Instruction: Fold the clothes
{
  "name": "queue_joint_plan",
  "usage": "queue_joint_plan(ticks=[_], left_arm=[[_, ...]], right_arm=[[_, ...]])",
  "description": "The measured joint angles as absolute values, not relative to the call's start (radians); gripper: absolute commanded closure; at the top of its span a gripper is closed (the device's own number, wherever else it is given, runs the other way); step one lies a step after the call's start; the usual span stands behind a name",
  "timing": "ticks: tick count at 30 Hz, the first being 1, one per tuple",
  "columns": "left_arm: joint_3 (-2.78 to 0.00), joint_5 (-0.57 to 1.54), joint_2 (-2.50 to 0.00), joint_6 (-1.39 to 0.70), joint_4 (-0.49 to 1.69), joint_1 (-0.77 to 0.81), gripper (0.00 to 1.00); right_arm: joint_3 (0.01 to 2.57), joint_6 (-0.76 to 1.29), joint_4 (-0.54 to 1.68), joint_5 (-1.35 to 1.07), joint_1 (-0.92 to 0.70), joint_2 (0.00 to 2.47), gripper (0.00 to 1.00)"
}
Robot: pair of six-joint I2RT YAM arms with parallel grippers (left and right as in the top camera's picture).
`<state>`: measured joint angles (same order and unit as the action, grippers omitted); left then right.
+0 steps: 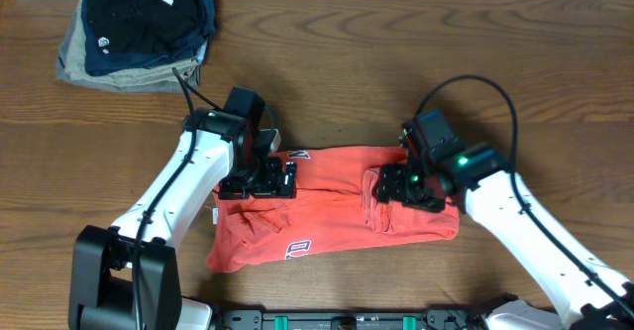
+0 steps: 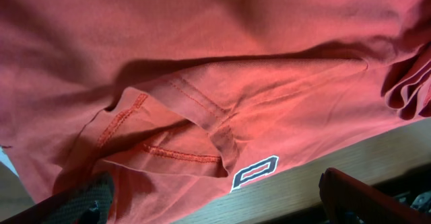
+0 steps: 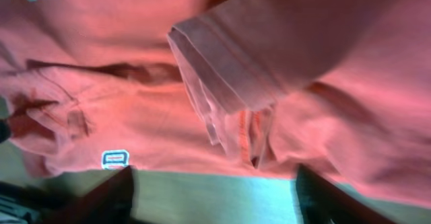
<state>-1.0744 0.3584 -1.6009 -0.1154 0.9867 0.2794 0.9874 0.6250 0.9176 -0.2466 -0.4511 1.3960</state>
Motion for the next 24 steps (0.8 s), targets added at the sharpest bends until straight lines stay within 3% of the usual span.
queue_joint_plan(ticks=[8, 21, 22, 24], left_arm=[[-1.074, 0.359, -1.601, -0.115, 0.986, 0.279, 0.02], [-1.074, 0.359, -1.601, -0.115, 0.978, 0.279, 0.02], [-1.074, 0.359, -1.601, -0.115, 0.978, 0.279, 0.02], [-1.074, 0.359, -1.601, -0.115, 0.978, 0.279, 0.02]], right_arm=[[1.088, 0.590, 1.006, -0.140, -0.363, 1.401, 0.23], [1.022, 0.588, 0.850, -0.252, -0.361, 1.644, 0.28], [1.021, 0.588, 0.841, -0.257, -0.361, 1.655, 0.31], [1.019, 0.591, 0.815, -0.263, -0.361, 1.670, 0.45]])
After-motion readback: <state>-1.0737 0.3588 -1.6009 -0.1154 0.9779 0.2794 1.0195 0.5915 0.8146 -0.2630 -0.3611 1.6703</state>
